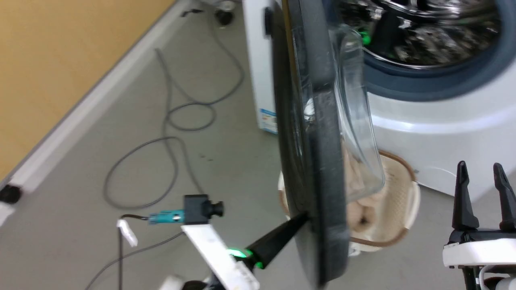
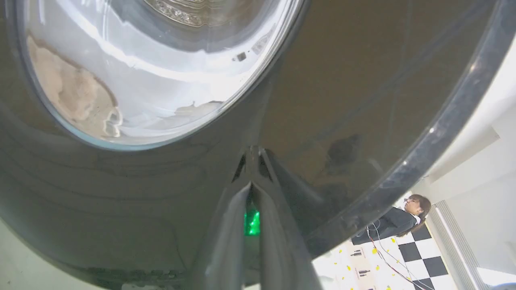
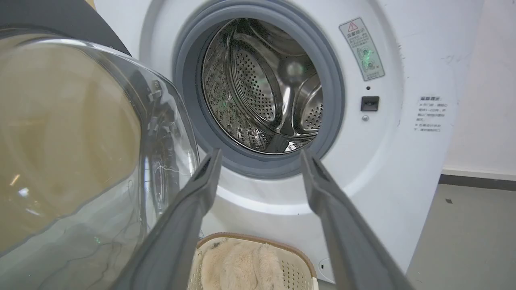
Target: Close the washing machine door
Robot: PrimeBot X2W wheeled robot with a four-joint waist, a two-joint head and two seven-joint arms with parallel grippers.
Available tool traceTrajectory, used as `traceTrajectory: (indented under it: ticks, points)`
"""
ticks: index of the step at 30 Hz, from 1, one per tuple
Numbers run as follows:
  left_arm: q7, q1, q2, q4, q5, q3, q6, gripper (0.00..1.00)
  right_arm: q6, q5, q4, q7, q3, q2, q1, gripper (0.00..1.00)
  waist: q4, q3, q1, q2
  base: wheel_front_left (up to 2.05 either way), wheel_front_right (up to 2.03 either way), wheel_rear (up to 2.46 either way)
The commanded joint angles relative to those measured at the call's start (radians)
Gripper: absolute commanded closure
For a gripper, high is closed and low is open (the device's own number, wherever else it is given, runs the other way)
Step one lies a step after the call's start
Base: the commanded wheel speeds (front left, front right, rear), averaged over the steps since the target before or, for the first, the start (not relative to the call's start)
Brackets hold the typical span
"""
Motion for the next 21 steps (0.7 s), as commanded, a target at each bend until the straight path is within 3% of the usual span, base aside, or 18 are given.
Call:
traceTrajectory:
  ticks: [1,12,21]
  points:
    - [-0.023,-0.03,-0.012,0.018,0.007,-0.026,-0.005,1.0,0.001,0.002,0.002,-0.005,0.002,0.003,-0.016,0.0,-0.062,0.009,0.0,0.0,0.0,0.0,0.0]
    - [-0.243,-0.18,-0.051,0.214,0.019,-0.159,-0.005,1.0,0.001,0.015,0.0,-0.005,0.023,0.003,-0.04,0.0,-0.272,0.037,0.0,0.0,0.0,0.0,0.0]
    - [-0.333,-0.253,-0.05,0.305,-0.023,-0.247,-0.005,1.0,0.001,0.024,0.004,-0.005,0.02,0.003,-0.036,0.0,-0.341,0.044,0.0,0.0,0.0,0.0,0.0]
